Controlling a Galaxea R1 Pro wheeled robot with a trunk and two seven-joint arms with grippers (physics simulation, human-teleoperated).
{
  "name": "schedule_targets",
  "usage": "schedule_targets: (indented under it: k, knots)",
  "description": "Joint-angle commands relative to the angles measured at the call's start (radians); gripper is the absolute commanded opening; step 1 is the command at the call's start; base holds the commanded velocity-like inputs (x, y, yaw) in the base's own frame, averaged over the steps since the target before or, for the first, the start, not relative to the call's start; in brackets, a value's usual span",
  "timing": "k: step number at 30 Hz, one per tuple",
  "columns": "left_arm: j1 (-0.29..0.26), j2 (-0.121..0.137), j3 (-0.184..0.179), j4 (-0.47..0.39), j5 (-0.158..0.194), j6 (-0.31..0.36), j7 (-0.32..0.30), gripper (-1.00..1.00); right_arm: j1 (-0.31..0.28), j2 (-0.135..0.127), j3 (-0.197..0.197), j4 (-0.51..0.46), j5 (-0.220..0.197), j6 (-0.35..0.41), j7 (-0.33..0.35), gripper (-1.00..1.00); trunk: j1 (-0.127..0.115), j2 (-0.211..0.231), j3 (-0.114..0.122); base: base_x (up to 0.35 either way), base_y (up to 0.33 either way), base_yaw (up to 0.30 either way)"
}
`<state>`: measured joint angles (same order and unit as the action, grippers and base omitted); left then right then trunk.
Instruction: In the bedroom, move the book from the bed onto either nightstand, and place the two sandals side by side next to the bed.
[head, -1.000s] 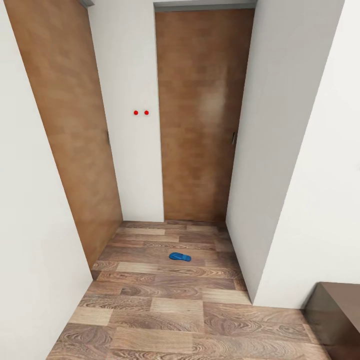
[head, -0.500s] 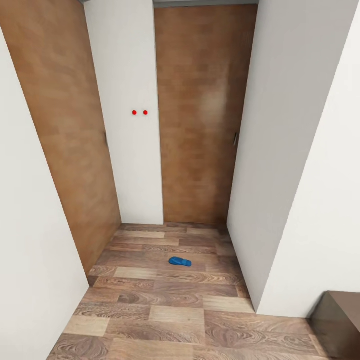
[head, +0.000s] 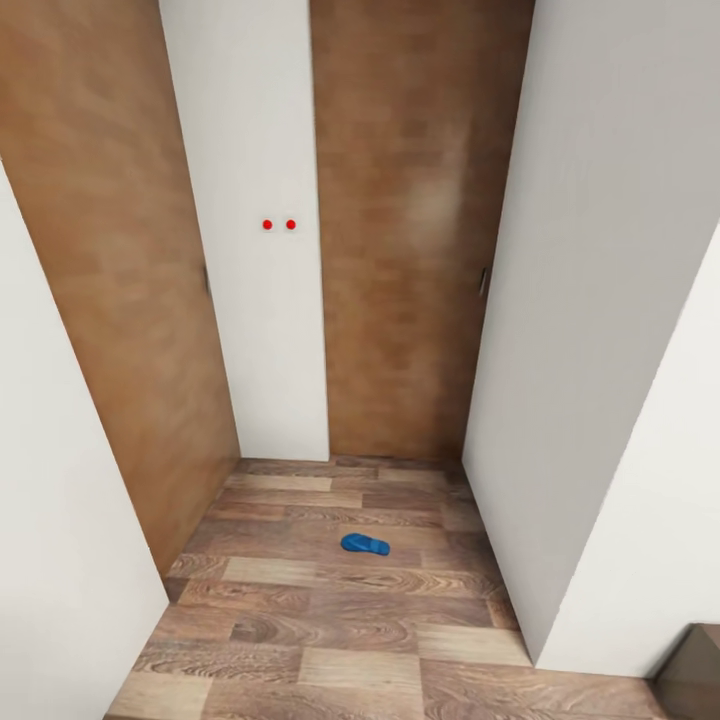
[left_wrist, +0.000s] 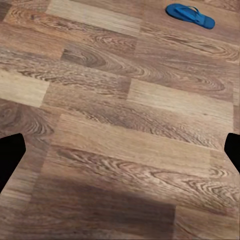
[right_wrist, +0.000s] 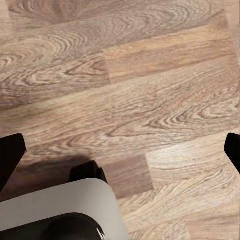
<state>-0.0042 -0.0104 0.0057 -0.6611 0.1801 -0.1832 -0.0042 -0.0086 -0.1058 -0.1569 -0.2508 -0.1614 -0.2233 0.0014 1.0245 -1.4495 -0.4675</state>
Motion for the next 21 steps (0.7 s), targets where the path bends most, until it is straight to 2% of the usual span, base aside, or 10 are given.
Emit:
schedule_targets:
  k: [1,21]
  knots:
    - [0.0,0.0,0.0,0.0,0.006,-0.002,0.0,1.0,-0.001,0.0,0.003,0.001,-0.01,-0.004,0.0,1.0,0.001,0.0,-0.001,0.328,0.003,0.0]
    - [0.0,0.001,0.0,0.0,0.006,-0.002,-0.002,1.0,-0.001,0.0,0.007,0.0,-0.01,-0.004,0.0,1.0,0.001,0.0,-0.001,0.329,0.001,0.0]
